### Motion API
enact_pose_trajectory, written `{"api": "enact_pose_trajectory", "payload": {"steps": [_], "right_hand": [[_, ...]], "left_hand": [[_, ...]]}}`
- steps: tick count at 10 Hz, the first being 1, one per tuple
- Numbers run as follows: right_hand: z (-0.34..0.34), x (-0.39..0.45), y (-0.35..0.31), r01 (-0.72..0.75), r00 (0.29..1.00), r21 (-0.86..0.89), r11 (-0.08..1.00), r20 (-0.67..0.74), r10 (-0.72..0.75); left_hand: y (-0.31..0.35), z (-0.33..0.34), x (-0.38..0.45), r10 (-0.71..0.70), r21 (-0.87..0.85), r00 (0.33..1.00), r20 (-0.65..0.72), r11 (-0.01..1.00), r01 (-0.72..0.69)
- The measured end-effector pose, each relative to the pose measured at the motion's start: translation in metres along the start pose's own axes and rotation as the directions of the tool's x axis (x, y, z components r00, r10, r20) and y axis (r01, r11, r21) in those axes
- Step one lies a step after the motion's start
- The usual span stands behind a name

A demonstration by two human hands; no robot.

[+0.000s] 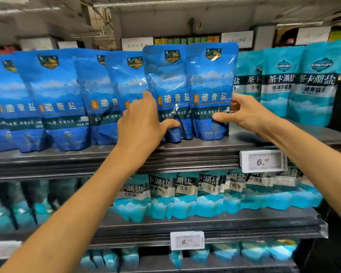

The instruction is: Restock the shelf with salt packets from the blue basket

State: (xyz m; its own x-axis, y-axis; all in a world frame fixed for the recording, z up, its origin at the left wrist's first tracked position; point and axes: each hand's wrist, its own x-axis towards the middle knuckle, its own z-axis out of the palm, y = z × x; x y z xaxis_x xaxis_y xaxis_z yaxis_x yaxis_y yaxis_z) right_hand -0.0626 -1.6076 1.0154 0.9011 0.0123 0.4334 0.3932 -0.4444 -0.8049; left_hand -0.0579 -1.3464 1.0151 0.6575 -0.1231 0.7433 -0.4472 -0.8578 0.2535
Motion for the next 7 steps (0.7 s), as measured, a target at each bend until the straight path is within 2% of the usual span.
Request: {"api": "enact_pose_trajectory", "payload": {"steps": [1,2,3,4,6,7], "right_hand": [[0.004,0.001,-0.001,-0.019,1.000,-0.001,1.000,0.004,0.019],[0.008,0.001,-0.002,-0.100,0.993,-0.010,0.995,-0.068,0.100],[0.012,-0.004,0.001,-0.111,0.989,-0.099,0.989,-0.106,0.101],[0.015,-0.009,0.003,-0.117,0.984,-0.249,0.961,-0.158,0.079],[0.017,-0.024,-0.003,-0.155,0.971,-0.263,0.952,-0.220,0.097],[0.019,-0.029,-0.007,-0.129,0.959,-0.284,0.950,-0.279,0.047]], "left_hand": [[0.000,-0.001,-0.001,0.026,0.061,1.000,-0.001,0.998,-0.026],[0.000,0.000,-0.003,0.054,0.141,0.999,-0.005,0.989,-0.053],[-0.003,0.000,-0.007,0.086,0.182,0.996,-0.001,0.980,-0.084],[-0.005,0.000,-0.010,0.077,0.165,0.997,0.026,0.983,-0.080],[-0.005,-0.003,-0.017,0.085,0.124,0.995,0.042,0.988,-0.090],[-0.006,-0.002,-0.021,0.059,0.037,0.998,0.037,0.997,-0.061]]}}
